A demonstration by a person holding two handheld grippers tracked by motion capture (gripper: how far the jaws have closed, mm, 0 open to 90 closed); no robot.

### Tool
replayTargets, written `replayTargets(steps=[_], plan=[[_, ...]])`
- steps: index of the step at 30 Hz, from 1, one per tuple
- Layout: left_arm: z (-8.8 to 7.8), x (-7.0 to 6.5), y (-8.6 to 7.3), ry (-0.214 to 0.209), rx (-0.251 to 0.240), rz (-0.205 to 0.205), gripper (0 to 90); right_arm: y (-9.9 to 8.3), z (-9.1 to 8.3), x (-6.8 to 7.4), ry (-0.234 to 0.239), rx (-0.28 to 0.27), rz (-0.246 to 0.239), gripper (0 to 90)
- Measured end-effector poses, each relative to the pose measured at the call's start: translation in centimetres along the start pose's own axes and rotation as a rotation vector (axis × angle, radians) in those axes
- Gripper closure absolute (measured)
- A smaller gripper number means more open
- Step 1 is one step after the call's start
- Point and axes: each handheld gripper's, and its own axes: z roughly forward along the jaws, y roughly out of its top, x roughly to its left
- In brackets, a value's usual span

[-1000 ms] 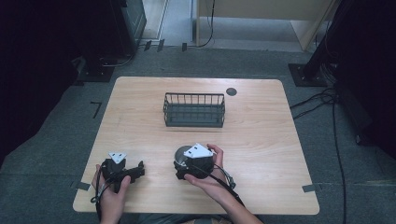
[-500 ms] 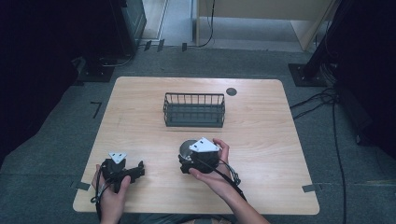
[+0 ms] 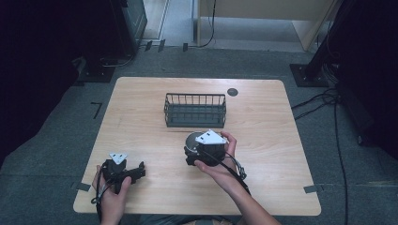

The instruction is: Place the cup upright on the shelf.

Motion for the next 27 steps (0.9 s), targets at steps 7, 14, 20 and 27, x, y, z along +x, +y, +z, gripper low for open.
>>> replayTargets(steps=[7, 14, 20, 27], plan=[[0.0, 0.0, 0.0, 0.000, 0.000, 0.000, 0.0, 1.1, 0.0, -0.9, -0.022, -0.003, 0.010, 13.3], [0.0, 0.0, 0.0, 0.000, 0.000, 0.000, 0.0, 2.1, 0.1, -1.8, -0.041, -0.010, 0.022, 13.3], [0.0, 0.0, 0.0, 0.000, -0.002, -0.002, 0.0, 3.1, 0.2, -2.9, -0.061, -0.018, 0.036, 13.3], [0.0, 0.0, 0.0, 0.000, -0.002, -0.002, 0.0, 4.0, 0.3, -4.0, -0.077, -0.024, 0.060, 13.3]])
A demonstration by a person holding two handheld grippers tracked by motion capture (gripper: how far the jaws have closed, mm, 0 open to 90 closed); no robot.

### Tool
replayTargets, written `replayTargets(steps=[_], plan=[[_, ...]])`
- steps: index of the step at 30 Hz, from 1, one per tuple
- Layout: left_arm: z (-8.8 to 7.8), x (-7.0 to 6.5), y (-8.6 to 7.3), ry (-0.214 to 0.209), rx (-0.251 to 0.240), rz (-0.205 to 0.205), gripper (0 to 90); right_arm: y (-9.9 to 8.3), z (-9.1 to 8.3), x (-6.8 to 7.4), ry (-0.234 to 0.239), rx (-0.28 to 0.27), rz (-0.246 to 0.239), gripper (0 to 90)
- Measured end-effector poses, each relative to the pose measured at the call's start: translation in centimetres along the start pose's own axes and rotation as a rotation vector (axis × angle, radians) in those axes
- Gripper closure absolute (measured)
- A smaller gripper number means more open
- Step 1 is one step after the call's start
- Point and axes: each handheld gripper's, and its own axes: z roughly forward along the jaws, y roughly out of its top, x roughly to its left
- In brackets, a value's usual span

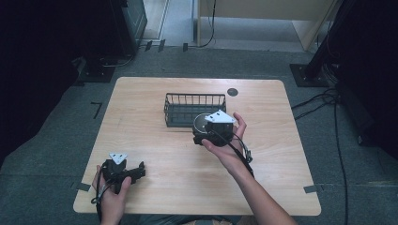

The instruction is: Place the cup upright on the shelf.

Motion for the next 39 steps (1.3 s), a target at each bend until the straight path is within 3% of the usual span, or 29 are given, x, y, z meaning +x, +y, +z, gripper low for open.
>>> replayTargets(steps=[23, 32, 39], plan=[[0.0, 0.0, 0.0, 0.000, 0.001, -0.001, 0.0, 5.5, 0.9, -2.3, -0.062, -0.053, -0.001, 13.3], [0.0, 0.0, 0.0, -0.001, 0.002, 0.001, 0.0, 7.4, 2.9, -3.5, -0.112, -0.055, 0.010, 13.3], [0.0, 0.0, 0.0, -0.001, 0.003, 0.001, 0.0, 7.8, 4.6, -4.2, -0.136, -0.061, 0.016, 13.3]])
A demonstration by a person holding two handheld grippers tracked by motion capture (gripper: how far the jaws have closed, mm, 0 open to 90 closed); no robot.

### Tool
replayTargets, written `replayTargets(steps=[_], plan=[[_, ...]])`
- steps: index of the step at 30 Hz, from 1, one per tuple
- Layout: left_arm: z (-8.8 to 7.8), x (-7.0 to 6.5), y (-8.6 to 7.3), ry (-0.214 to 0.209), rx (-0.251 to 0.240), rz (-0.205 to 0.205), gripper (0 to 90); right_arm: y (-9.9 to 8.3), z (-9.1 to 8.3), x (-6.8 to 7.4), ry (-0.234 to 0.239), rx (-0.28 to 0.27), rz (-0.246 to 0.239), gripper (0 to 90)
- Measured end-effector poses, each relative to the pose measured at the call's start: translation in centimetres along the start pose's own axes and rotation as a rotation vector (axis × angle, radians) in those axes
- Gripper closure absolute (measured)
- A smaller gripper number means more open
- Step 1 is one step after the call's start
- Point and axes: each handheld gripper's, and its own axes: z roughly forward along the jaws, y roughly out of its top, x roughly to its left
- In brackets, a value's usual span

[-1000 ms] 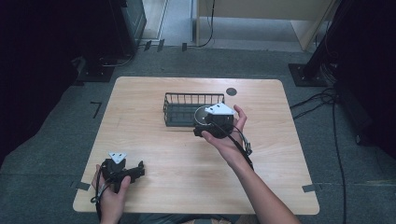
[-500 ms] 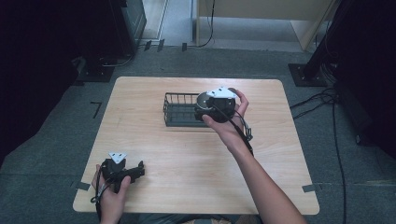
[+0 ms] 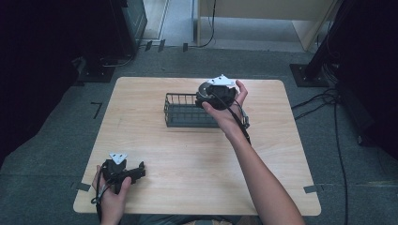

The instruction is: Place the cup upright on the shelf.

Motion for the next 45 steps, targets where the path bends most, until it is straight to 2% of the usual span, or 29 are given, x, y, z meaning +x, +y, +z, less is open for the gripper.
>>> replayTargets(steps=[5, 13, 22, 27, 39, 43, 45], plan=[[0.0, 0.0, 0.0, 0.000, 0.000, 0.000, 0.0, -0.5, 1.9, -1.0, -0.031, 0.017, 0.024, 13.3], [0.0, 0.0, 0.0, 0.000, 0.000, 0.000, 0.0, -1.2, 3.3, -2.1, -0.055, 0.036, 0.036, 13.3], [0.0, 0.0, 0.0, 0.000, 0.000, -0.001, 0.0, -2.8, 4.6, -2.4, -0.041, 0.064, 0.054, 13.3], [0.0, 0.0, 0.0, 0.000, -0.001, 0.000, 0.0, -3.6, 5.0, -2.5, -0.030, 0.075, 0.049, 13.3], [0.0, 0.0, 0.0, 0.001, -0.001, -0.001, 0.0, -4.9, 5.3, -2.2, 0.009, 0.101, 0.031, 13.0], [0.0, 0.0, 0.0, 0.000, -0.001, -0.001, 0.0, -4.9, 5.2, -2.3, 0.017, 0.112, 0.047, 11.6], [0.0, 0.0, 0.0, 0.001, -0.001, 0.000, 0.0, -4.9, 5.0, -2.4, 0.033, 0.117, 0.054, 7.7]])
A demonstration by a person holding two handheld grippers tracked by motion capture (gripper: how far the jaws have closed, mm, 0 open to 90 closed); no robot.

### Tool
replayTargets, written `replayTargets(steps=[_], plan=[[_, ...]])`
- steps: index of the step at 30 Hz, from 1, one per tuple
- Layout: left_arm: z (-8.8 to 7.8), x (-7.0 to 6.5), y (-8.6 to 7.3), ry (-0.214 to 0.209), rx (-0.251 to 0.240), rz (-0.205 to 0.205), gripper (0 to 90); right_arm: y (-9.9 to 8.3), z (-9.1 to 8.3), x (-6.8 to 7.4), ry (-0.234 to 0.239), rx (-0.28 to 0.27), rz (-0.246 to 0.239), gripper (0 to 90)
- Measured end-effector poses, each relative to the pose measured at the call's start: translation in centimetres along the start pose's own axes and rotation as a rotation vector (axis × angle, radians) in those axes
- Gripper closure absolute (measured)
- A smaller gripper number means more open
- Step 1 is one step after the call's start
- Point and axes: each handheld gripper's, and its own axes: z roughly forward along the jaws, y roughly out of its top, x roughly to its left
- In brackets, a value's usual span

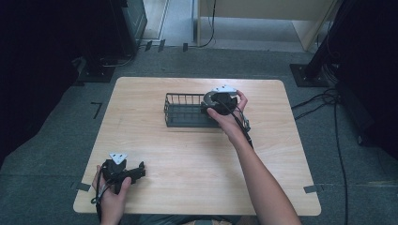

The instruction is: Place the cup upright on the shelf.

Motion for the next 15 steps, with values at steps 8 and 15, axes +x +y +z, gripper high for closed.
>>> replayTargets(steps=[8, 15], plan=[[0.0, 0.0, 0.0, 0.000, 0.000, 0.000, 0.0, 0.3, -1.6, -0.2, 0.023, -0.007, -0.005, 0.6], [0.0, 0.0, 0.0, 0.000, 0.000, 0.000, 0.0, -0.1, -2.8, -1.0, -0.011, -0.032, 0.000, 0.0]])
